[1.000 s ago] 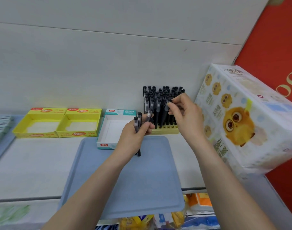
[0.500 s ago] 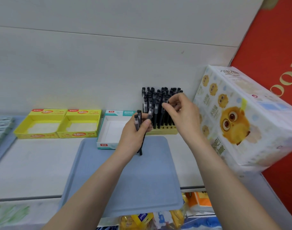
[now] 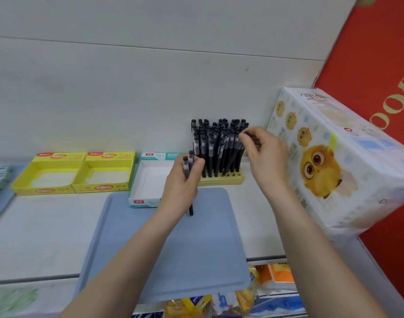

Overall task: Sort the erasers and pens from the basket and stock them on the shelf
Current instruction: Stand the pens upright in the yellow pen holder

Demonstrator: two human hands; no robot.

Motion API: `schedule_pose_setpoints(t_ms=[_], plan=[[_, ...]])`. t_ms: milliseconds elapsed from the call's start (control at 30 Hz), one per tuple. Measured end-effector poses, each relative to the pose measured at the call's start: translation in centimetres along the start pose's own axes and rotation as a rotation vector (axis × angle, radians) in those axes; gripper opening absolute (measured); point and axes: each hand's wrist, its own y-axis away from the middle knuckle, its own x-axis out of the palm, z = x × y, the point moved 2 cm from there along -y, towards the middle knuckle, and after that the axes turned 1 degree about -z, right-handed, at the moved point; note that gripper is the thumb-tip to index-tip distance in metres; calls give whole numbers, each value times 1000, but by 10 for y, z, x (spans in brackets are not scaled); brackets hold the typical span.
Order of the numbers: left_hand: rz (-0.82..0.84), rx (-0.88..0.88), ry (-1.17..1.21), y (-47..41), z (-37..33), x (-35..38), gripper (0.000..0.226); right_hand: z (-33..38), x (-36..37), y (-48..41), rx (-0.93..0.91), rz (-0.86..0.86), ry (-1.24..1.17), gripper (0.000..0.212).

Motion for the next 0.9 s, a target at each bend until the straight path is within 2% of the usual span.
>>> schedule_pose_setpoints(t_ms=[100,200,300,367,467,533,633,700,800,900], plan=[[-6,14,11,1,2,0,25,-4,10,-3,-4,13,5,16],[14,7,44,2,2,-1,9,-2,10,-8,-6,64,-2,16],[19,44,-53,3,0,-2,20,1,14,-10,-71,181,79,14],[22,82,-118,5,-2,-4,23,1,19,-10,-52,232,65,13],[39,100,-158,5,-2,-5,23,6,16,-6,-101,128,111,21],[73,74,-117,4,-3,-2,22,16,11,1,-135,77,29,22],[103,84,-136,0,-5,4,18,27,14,16,-105,283,-165,12],[126,83,-148,-2,-5,9,19,26,15,21,-48,348,-254,10],[110,102,-174,0,-5,11,26,16,2,13,93,185,-364,9],[91,95,-121,1,-2,7,22,2,-16,2,80,-44,-195,9]])
